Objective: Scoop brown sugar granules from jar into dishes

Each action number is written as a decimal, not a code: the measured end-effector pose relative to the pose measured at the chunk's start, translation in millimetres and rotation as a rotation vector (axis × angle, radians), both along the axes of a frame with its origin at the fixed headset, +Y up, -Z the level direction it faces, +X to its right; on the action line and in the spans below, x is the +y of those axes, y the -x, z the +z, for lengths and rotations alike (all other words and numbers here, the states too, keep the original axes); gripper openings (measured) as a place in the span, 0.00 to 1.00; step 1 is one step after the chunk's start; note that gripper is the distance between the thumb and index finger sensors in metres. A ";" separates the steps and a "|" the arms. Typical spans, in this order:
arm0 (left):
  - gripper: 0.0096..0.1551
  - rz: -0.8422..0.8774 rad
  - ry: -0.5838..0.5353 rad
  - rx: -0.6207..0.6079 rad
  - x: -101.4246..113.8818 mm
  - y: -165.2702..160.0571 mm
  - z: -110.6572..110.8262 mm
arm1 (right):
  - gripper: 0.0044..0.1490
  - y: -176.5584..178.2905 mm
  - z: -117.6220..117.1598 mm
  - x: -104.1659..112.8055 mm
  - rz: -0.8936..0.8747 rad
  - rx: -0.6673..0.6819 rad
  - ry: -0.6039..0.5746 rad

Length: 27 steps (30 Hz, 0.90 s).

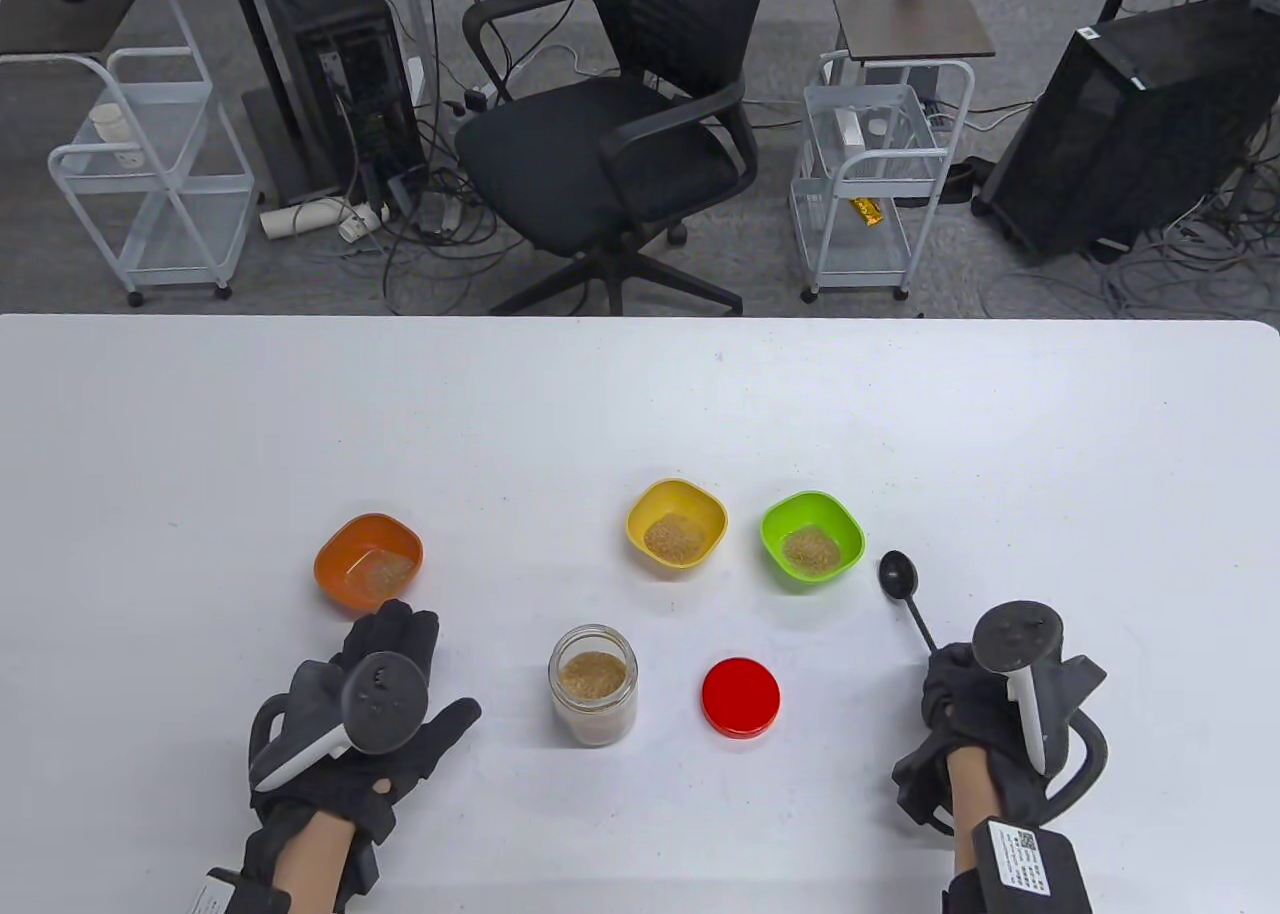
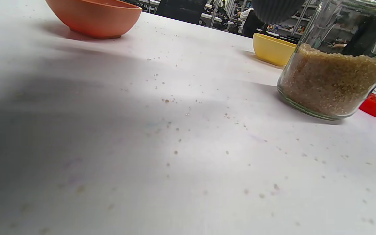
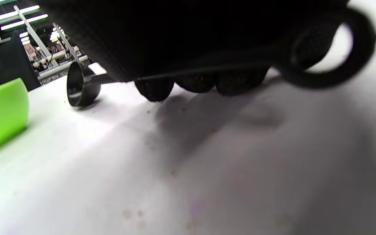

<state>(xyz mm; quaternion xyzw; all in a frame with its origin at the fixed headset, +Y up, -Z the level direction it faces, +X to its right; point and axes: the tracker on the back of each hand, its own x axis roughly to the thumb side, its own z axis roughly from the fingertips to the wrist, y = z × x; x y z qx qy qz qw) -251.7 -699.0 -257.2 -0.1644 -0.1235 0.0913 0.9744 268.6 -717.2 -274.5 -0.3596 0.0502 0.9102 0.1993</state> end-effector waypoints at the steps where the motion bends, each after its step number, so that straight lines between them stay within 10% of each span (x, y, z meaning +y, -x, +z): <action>1: 0.57 -0.002 0.002 0.001 0.0 0.0 -0.1 | 0.22 1.3 -1.0 -1.0 0.018 0.004 0.005; 14: 0.57 -0.007 0.017 -0.009 0.1 -1.7 -0.4 | 0.32 7.6 0.5 0.7 0.090 0.054 -0.039; 27: 0.58 -0.017 0.025 -0.032 -0.5 -5.3 -1.2 | 0.40 91.4 26.1 57.7 0.178 0.397 -0.261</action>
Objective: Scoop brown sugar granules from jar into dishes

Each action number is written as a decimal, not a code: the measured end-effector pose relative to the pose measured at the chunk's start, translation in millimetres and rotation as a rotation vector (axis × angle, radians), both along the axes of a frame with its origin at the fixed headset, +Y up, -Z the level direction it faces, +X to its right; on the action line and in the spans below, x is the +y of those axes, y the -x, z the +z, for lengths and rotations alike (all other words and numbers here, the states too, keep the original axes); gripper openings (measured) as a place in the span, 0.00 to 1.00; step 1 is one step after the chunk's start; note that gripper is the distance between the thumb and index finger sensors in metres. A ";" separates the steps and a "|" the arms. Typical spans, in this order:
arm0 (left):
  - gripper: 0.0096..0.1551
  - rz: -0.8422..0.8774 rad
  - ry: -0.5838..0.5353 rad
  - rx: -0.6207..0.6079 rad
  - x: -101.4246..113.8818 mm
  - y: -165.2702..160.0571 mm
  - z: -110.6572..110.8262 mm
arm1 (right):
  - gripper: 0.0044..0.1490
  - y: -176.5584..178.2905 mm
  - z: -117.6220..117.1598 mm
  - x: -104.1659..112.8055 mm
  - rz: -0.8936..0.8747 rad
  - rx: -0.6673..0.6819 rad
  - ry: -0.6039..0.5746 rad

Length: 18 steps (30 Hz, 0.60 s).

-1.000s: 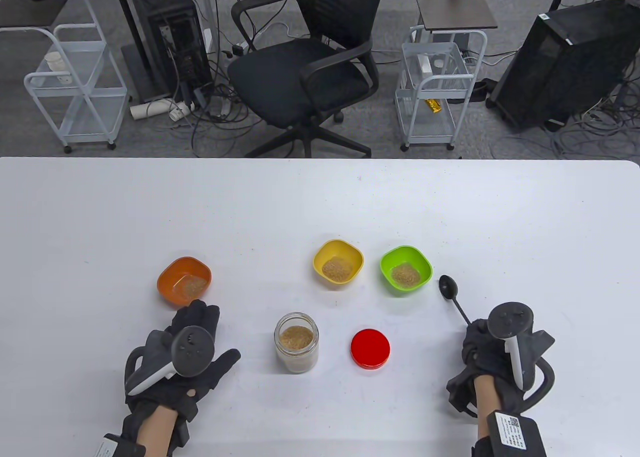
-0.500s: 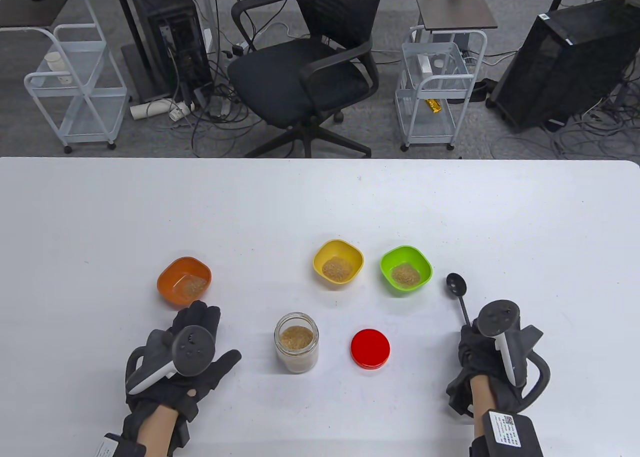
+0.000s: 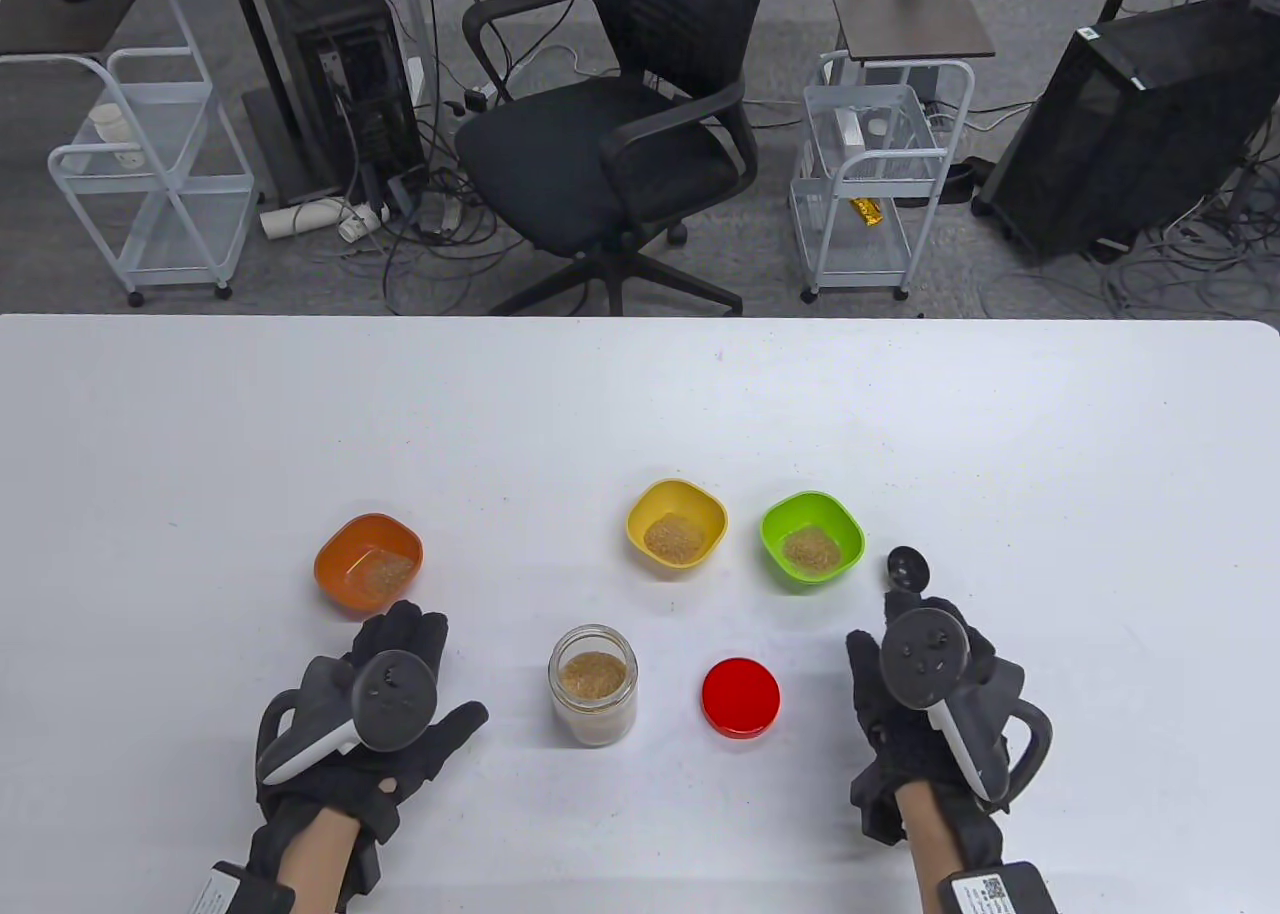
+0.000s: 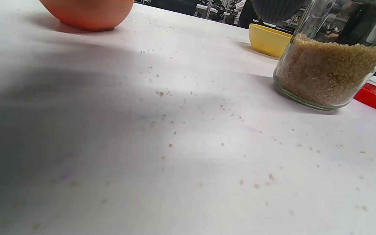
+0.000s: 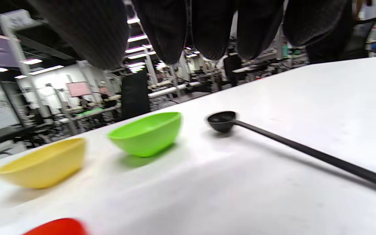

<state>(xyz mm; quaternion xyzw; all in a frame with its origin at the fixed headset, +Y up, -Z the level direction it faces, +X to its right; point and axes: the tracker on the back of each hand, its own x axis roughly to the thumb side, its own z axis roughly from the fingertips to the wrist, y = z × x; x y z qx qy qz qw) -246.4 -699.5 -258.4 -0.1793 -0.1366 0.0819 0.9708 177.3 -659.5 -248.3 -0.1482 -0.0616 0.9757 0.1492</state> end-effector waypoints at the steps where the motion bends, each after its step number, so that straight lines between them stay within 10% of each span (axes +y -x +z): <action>1: 0.58 -0.001 0.000 -0.001 0.0 -0.3 0.1 | 0.41 10.1 4.6 2.4 0.011 0.034 -0.013; 18: 0.64 0.064 -0.018 -0.100 -3.2 -10.9 2.7 | 0.41 69.4 42.5 -11.4 0.083 0.181 -0.170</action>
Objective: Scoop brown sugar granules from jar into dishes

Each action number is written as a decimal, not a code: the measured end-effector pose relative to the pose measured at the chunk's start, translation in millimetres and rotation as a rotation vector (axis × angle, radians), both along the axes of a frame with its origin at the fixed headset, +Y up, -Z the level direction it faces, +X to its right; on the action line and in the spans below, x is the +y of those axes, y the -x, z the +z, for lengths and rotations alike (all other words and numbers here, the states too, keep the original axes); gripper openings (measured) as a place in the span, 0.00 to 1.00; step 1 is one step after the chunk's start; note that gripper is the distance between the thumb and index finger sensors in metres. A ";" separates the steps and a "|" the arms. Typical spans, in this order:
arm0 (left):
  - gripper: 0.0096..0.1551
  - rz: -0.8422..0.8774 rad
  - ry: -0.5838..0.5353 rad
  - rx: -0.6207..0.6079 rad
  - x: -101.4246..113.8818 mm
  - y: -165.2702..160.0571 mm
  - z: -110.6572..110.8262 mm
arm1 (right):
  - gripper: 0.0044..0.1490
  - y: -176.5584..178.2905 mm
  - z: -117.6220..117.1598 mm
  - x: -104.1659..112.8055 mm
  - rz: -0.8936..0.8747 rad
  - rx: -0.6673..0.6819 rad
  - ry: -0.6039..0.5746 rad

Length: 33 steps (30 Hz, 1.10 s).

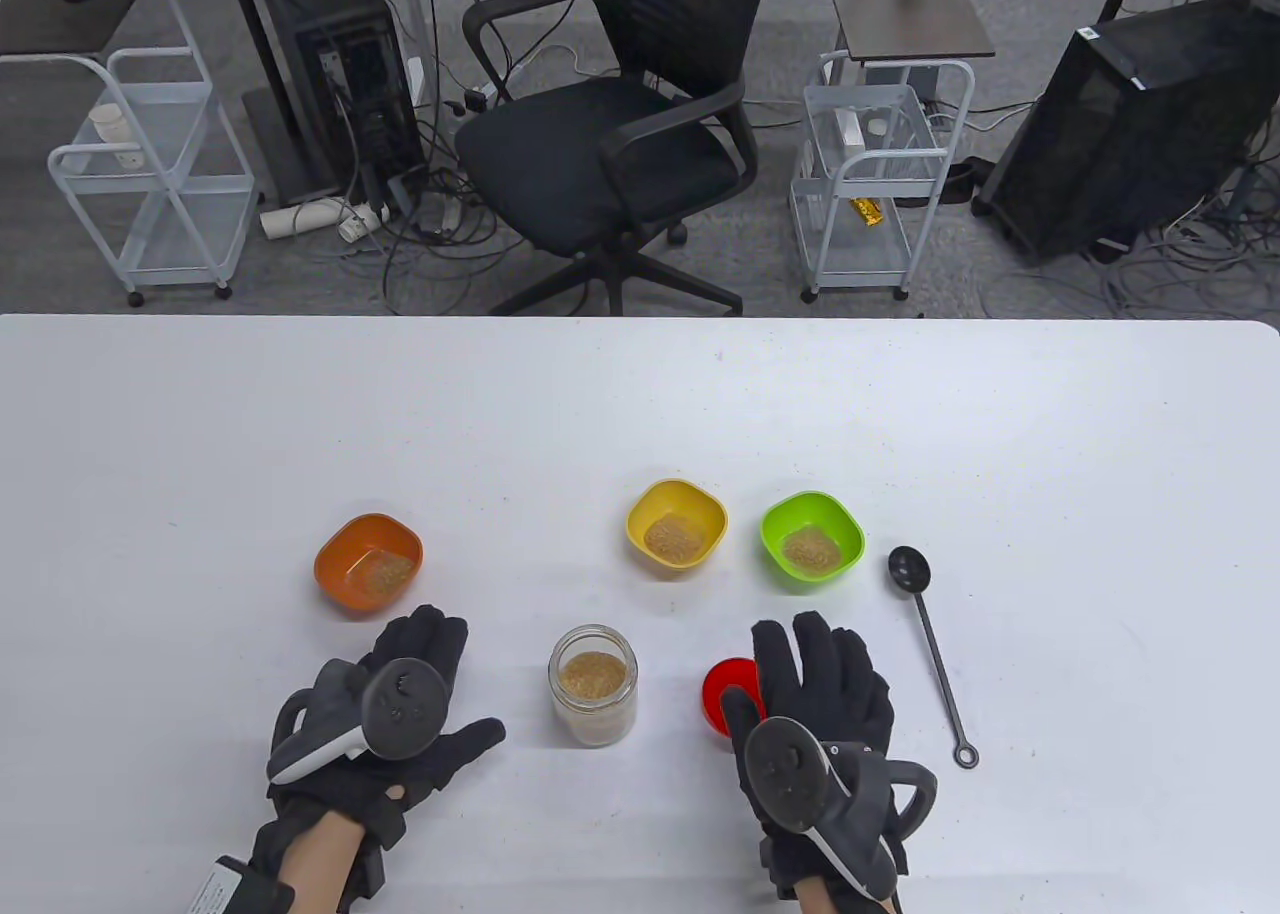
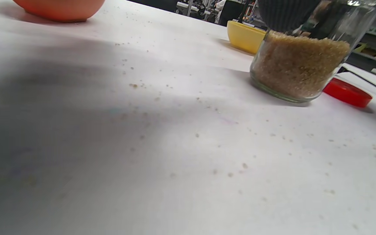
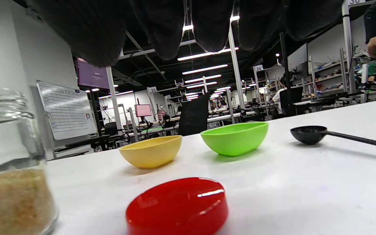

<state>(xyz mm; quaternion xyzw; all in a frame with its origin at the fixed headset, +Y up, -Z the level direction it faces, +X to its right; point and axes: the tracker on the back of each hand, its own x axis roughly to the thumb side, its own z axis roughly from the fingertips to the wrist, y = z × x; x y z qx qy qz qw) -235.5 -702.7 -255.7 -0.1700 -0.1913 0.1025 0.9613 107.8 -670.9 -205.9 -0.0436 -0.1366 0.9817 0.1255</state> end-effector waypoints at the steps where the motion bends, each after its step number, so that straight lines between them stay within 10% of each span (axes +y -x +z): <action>1: 0.66 0.016 -0.005 -0.019 0.2 -1.1 0.4 | 0.41 -1.5 0.0 -0.6 -0.010 -0.005 0.001; 11: 0.77 0.537 0.233 -0.132 -8.8 -19.3 -22.7 | 0.40 -10.8 -2.7 -4.4 -0.088 0.004 0.043; 33: 0.73 0.684 0.402 -0.154 -33.1 -52.1 -42.7 | 0.40 -12.0 -4.5 -5.2 -0.131 0.011 0.066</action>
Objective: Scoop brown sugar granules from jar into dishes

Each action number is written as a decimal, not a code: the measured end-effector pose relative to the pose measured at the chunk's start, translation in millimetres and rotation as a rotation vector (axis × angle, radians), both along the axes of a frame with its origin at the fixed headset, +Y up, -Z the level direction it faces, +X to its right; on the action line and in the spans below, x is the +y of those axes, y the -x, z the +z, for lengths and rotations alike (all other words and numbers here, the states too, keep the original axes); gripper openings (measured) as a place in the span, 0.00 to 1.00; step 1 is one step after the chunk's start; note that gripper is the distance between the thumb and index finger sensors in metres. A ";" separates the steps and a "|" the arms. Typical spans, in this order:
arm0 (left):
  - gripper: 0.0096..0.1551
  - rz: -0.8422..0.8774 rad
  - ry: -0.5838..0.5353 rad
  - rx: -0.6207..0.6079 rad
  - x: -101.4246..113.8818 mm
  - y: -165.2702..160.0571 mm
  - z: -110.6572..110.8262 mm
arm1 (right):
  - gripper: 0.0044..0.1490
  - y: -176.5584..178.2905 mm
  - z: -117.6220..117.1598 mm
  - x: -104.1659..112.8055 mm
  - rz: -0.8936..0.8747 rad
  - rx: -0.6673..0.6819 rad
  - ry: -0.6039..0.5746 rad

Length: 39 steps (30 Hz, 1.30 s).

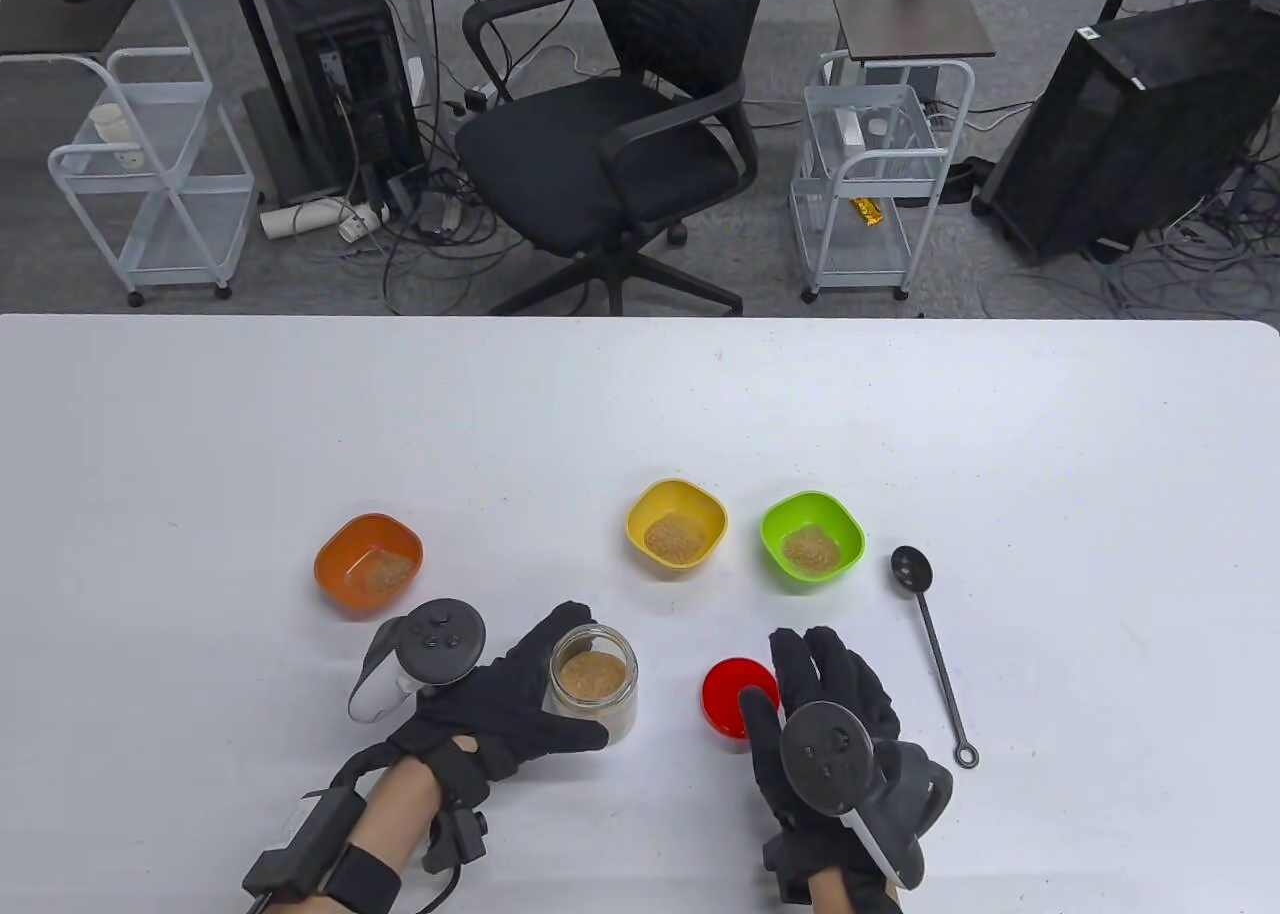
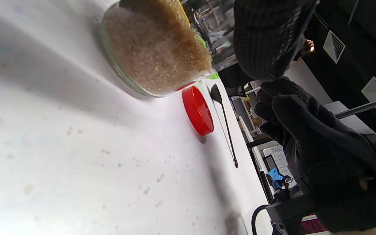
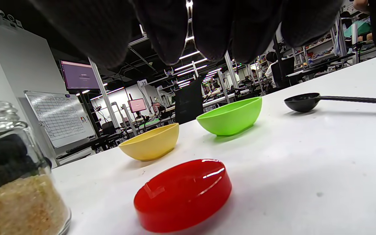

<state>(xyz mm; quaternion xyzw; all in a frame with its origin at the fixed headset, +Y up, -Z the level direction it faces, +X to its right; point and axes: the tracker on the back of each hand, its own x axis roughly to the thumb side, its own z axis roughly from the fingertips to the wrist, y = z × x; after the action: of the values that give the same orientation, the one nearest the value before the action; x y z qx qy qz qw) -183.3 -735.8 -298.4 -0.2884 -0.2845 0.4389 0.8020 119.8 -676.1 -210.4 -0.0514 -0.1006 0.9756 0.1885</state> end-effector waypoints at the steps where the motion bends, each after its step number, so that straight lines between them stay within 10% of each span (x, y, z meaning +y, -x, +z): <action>1: 0.72 -0.002 0.004 0.004 -0.4 -0.1 -0.4 | 0.40 1.8 -0.7 -0.6 0.008 0.008 0.007; 9: 0.69 -0.021 0.003 0.016 0.2 -0.6 -0.5 | 0.42 8.7 -4.6 -7.1 0.031 0.040 0.084; 21: 0.70 -0.016 0.026 0.009 -1.6 -0.4 -2.2 | 0.60 46.0 -60.7 -32.4 0.357 0.153 0.570; 31: 0.70 -0.017 0.035 0.008 -2.0 -0.4 -2.7 | 0.53 56.3 -79.7 -33.5 0.439 0.171 0.575; 39: 0.70 -0.020 0.040 0.010 -1.8 -0.8 -2.3 | 0.52 60.3 -71.2 36.5 0.336 0.263 0.416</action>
<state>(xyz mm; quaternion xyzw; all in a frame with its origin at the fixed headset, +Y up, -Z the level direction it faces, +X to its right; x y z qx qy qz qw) -182.5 -737.6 -300.7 -0.3051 -0.2689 0.4377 0.8019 59.5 -639.6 -281.6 0.0553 0.1196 0.9911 0.0211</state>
